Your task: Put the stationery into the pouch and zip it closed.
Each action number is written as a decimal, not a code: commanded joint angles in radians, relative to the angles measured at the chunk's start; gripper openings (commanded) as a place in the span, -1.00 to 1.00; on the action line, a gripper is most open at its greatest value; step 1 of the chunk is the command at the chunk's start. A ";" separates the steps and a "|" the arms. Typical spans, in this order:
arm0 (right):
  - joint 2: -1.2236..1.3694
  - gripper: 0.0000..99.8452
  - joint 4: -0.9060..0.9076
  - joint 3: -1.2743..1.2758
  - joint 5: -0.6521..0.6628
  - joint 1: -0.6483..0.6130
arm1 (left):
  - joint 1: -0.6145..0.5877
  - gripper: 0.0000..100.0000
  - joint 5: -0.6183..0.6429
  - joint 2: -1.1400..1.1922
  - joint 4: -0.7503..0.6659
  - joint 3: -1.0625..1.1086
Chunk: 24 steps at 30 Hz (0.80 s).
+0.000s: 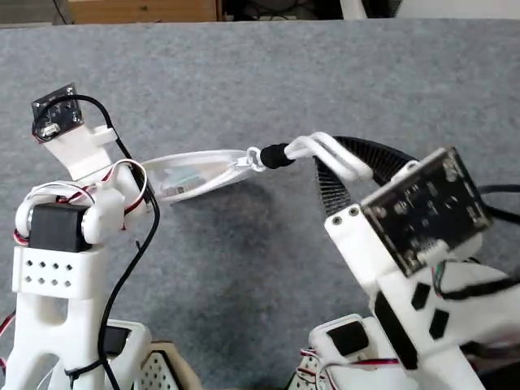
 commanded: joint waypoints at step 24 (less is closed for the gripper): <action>-0.010 -0.98 -0.290 -0.045 -0.003 0.021 | -0.004 -0.93 0.002 0.012 -0.012 -0.025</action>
